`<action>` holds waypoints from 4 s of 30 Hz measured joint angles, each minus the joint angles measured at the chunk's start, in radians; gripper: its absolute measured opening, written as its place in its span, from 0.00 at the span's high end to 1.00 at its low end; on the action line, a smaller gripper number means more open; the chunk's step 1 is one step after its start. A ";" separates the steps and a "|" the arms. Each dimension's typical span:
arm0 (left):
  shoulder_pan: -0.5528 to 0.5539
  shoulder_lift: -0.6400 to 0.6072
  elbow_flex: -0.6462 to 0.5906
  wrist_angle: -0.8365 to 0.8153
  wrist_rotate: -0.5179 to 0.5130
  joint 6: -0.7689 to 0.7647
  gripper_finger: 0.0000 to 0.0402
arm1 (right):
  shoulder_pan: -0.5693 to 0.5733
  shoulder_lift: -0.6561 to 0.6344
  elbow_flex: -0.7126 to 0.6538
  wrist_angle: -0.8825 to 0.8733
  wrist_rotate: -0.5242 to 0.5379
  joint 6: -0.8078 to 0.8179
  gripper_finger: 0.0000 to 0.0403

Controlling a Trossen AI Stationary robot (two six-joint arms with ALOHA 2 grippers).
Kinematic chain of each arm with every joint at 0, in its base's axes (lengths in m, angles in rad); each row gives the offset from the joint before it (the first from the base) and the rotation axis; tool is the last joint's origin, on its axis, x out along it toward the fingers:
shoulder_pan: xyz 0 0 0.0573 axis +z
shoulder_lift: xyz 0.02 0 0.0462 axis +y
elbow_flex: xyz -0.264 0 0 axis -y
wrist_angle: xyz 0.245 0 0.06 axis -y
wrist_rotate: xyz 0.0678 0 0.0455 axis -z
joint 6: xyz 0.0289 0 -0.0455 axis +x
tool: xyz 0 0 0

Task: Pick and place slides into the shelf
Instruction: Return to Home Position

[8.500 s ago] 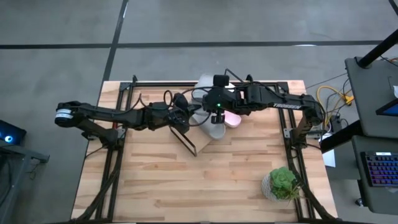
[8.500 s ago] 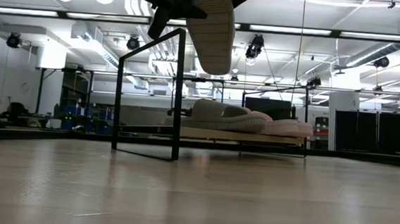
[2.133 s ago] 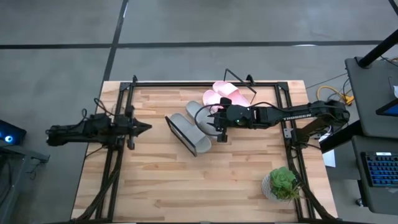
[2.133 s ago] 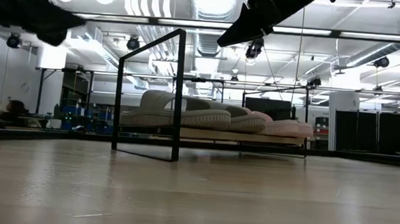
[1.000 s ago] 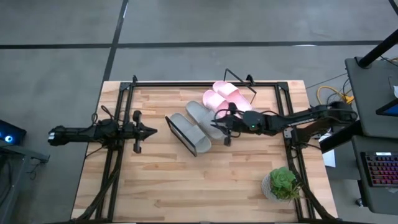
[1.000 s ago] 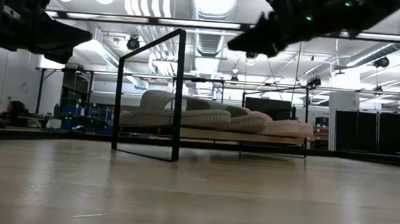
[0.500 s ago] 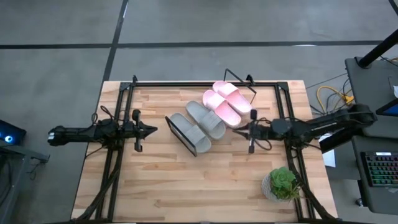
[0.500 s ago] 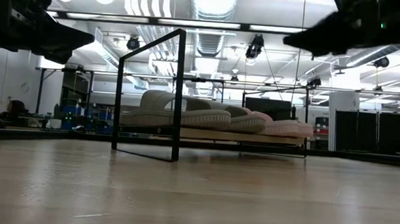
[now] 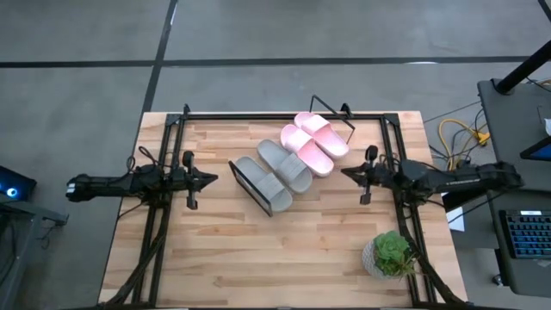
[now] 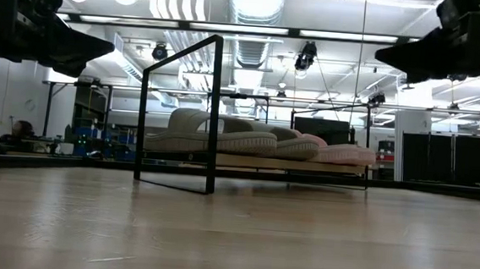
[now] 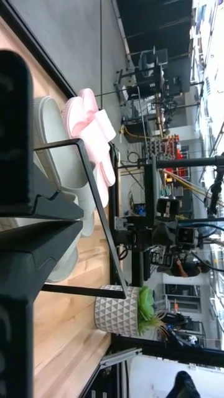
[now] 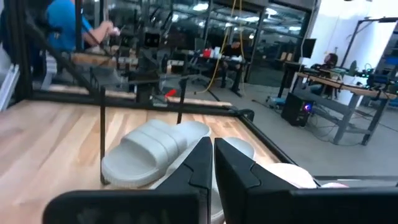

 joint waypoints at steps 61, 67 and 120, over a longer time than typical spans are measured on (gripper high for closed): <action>0.000 0.031 -0.001 0.006 0.133 -0.114 1.00 | 0.004 -0.424 -0.062 -0.421 -0.178 0.221 0.98; 0.000 0.032 -0.001 0.012 0.133 -0.114 1.00 | 0.004 -0.424 -0.062 -0.420 -0.176 0.220 0.98; 0.000 0.032 -0.001 0.016 0.135 -0.114 1.00 | 0.004 -0.424 -0.062 -0.419 -0.176 0.220 0.98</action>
